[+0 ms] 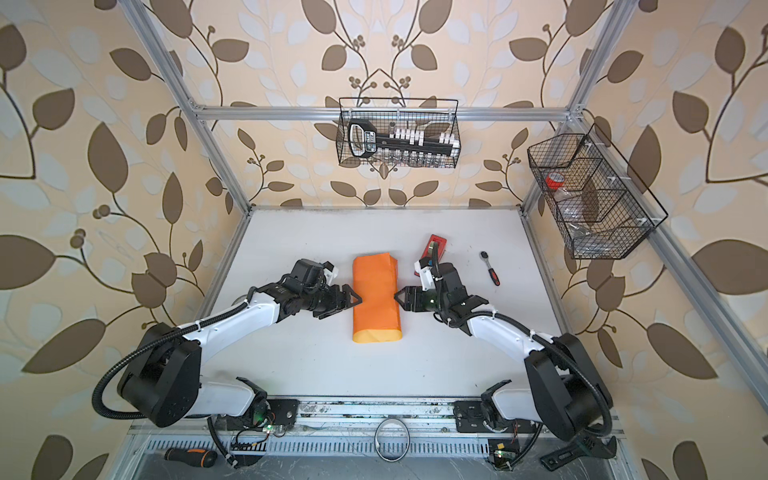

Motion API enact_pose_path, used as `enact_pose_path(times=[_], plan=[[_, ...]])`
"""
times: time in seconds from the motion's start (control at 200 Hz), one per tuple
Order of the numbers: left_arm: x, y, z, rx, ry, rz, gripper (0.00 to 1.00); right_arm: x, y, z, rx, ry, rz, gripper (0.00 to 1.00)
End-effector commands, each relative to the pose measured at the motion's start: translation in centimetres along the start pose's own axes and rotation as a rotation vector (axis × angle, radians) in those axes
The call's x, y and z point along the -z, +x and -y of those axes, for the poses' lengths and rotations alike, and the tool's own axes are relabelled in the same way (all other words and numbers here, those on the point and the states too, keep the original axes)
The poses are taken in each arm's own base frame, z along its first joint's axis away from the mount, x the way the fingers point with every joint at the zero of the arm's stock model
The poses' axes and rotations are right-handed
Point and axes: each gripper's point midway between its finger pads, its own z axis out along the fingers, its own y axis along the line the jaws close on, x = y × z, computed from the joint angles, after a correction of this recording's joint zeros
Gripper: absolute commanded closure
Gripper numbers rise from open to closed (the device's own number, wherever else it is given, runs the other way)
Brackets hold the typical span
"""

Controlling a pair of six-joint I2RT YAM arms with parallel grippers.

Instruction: Wrap the gift box in paper

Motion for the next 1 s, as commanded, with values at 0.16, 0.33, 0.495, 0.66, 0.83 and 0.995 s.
enact_pose_path(times=[0.16, 0.33, 0.495, 0.66, 0.83, 0.995], plan=[[0.3, 3.4, 0.9, -0.178, -0.043, -0.026, 0.16, 1.7, 4.2, -0.4, 0.137, 0.079, -0.062, 0.18], [-0.6, 3.6, 0.9, -0.271, -0.078, -0.018, 0.17, 0.1, 4.4, -2.0, 0.161, 0.051, -0.074, 0.17], [-1.6, 3.5, 0.4, -0.307, -0.107, -0.009, 0.18, -1.6, 4.7, -1.8, 0.171, 0.072, -0.091, 0.19], [-2.8, 3.5, -0.8, -0.308, -0.131, -0.003, 0.19, -3.0, 5.3, -0.9, 0.161, 0.091, -0.098, 0.24], [-3.9, 3.7, -2.1, -0.302, -0.152, 0.000, 0.20, -3.6, 5.5, 0.1, 0.163, 0.129, -0.093, 0.27], [-4.5, 3.5, -2.3, -0.299, -0.147, 0.016, 0.21, -4.1, 5.5, 0.4, 0.160, 0.136, -0.084, 0.30]])
